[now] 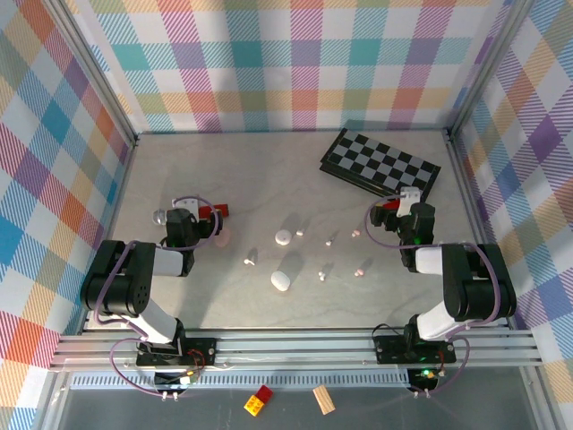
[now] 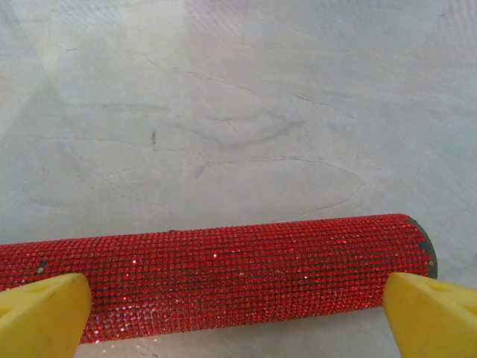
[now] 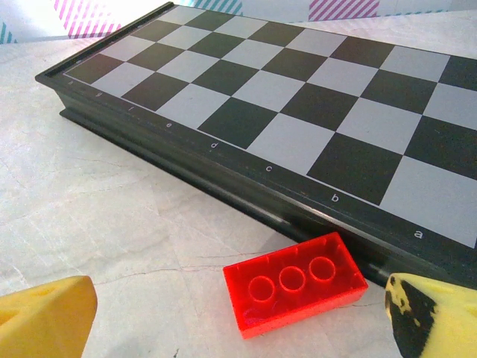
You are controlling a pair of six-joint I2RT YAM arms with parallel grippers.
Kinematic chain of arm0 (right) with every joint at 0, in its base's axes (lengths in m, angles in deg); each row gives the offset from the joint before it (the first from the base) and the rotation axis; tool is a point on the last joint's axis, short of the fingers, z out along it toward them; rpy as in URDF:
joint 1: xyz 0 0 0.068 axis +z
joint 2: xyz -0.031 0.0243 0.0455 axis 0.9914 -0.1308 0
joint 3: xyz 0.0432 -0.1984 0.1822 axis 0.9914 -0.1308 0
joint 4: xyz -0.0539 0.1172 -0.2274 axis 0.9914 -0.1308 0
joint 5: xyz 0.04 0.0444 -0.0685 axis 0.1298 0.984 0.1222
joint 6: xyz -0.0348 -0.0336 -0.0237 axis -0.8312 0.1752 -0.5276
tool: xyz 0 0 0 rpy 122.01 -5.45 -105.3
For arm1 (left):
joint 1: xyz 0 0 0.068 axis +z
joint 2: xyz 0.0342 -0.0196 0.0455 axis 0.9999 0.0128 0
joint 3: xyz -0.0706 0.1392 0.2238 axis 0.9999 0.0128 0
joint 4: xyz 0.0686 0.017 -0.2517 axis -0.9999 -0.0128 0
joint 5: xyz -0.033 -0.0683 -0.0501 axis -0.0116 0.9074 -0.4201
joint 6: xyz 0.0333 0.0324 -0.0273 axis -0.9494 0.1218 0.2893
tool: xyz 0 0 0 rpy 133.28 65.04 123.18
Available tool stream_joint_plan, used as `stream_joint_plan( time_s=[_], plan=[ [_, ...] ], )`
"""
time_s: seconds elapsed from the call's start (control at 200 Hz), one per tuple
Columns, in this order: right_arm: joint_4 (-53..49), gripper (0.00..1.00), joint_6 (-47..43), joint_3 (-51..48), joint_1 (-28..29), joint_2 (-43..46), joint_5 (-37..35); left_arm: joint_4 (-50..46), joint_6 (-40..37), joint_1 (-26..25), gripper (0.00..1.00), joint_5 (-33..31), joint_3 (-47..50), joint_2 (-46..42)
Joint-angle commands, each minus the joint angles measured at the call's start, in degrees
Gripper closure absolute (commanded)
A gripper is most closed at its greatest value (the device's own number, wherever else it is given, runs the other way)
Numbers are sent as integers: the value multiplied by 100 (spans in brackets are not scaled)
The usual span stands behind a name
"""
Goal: Insert the wireless bluetooth earbuds into the charging case
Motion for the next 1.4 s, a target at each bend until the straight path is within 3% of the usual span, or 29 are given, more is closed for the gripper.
stream_joint_plan(
  time_s=[0.0, 0.34, 0.52, 0.685, 0.79, 0.995, 1.18, 1.395],
  plan=[
    [87, 1, -14, 42, -12, -52, 67, 118, 42, 0, 0, -10, -101, -33],
    [131, 1, -14, 8, -12, -33, 39, 123, 1, 1, 0, 69, -85, -62],
    [-55, 1, 48, -45, -3, 325, -142, -257, -3, -16, 0, -3, -13, -719],
    [-915, 1, 43, 34, 13, 1293, -217, -1179, -305, -266, 0, -297, -131, -1649],
    [-2122, 1, 216, 368, 28, 1893, -209, -1812, -559, -610, 0, -652, -381, -2110],
    [-3231, 1, 560, 838, 173, 2576, 416, -2745, -491, -1328, 0, -483, -899, -2545],
    [-4548, 1, 693, 1418, 698, 2607, 769, -3622, 233, -2156, 0, -118, -1596, -2194],
    [-4241, 1, -157, 1276, 2115, 2370, 1106, -4992, 1366, -2271, 0, 593, -2484, -1485]
  ],
)
